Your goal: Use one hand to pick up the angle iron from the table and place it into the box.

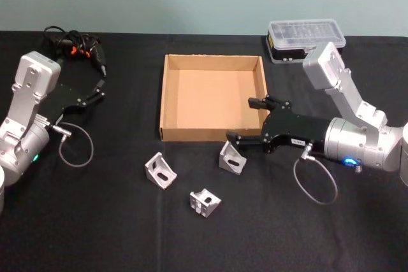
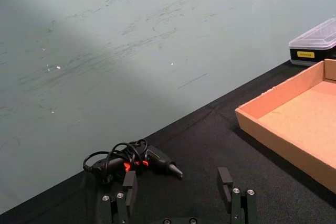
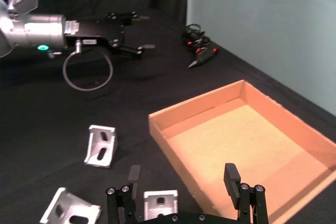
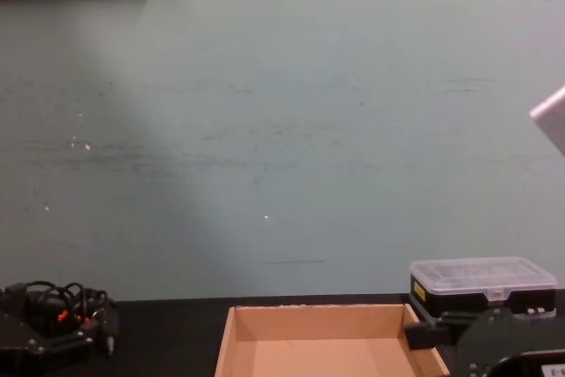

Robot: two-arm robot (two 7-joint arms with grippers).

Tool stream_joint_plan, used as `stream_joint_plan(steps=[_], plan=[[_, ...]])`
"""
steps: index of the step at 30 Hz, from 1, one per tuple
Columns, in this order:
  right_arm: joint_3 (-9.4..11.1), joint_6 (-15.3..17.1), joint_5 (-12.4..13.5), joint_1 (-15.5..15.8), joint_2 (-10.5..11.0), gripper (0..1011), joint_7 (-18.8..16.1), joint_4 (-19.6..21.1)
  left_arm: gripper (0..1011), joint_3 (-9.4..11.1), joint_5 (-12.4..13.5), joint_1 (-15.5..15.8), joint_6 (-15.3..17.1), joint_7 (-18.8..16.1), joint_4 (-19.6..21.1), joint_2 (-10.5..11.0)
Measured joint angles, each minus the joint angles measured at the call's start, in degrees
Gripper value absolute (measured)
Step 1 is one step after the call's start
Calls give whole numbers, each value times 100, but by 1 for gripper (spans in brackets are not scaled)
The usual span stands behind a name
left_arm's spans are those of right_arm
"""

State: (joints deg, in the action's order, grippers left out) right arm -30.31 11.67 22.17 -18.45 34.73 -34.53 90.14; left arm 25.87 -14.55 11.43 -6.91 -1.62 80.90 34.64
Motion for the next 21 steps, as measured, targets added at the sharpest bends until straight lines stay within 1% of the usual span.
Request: stream_joint_plan(steps=[4, 11, 16, 21], plan=[[-106, 42, 5, -70, 20, 1003, -140, -27, 1000, 0, 0, 0, 0, 0, 0, 0], [-239, 130, 3, -175, 91, 1003, -262, -31, 1000, 0, 0, 0, 0, 0, 0, 0], [-323, 256, -43, -231, 146, 1003, -272, -31, 1000, 0, 0, 0, 0, 0, 0, 0], [-361, 372, -78, -246, 175, 1003, -224, -40, 1000, 0, 0, 0, 0, 0, 0, 0]])
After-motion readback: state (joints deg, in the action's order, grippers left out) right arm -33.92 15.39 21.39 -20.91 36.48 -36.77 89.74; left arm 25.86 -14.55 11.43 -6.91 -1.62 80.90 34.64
